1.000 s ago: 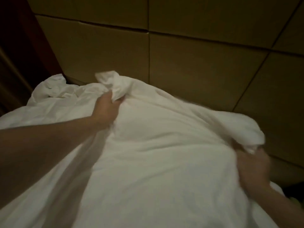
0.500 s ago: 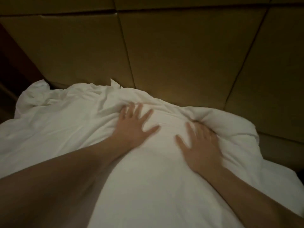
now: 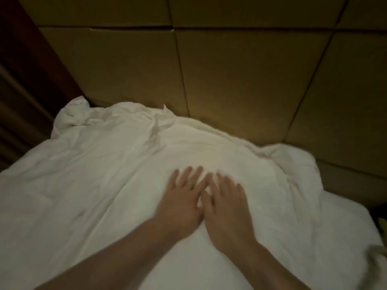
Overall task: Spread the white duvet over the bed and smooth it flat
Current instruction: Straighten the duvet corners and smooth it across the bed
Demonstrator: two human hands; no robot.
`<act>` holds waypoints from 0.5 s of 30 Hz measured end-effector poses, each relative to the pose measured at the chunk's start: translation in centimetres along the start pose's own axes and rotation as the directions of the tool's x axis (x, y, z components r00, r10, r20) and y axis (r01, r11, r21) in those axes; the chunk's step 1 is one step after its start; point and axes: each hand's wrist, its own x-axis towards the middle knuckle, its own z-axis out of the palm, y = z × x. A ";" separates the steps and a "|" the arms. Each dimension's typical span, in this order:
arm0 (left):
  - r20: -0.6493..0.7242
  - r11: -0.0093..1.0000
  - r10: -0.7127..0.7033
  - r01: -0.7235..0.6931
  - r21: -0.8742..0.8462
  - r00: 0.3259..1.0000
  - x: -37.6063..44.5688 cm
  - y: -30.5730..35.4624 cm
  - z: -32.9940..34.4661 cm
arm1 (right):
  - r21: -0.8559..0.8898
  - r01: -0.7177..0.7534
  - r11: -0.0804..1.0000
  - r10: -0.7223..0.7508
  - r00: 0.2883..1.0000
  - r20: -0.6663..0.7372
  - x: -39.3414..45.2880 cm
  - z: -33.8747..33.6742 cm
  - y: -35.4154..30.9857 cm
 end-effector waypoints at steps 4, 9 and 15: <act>0.005 0.936 -0.301 0.294 0.193 0.954 -4.7 -6.4 3.1 | -0.130 -0.175 0.976 0.169 0.984 -0.059 -5.7 3.5 6.5; -0.030 0.883 -0.414 0.409 0.230 0.910 -4.8 -4.9 -0.3 | -0.172 -0.347 0.922 0.331 0.937 -0.113 -6.2 1.4 5.2; 0.037 0.984 -0.121 0.115 0.134 0.992 -11.4 -1.5 1.9 | -0.154 0.076 0.985 -0.076 0.997 0.007 -13.9 4.6 -2.4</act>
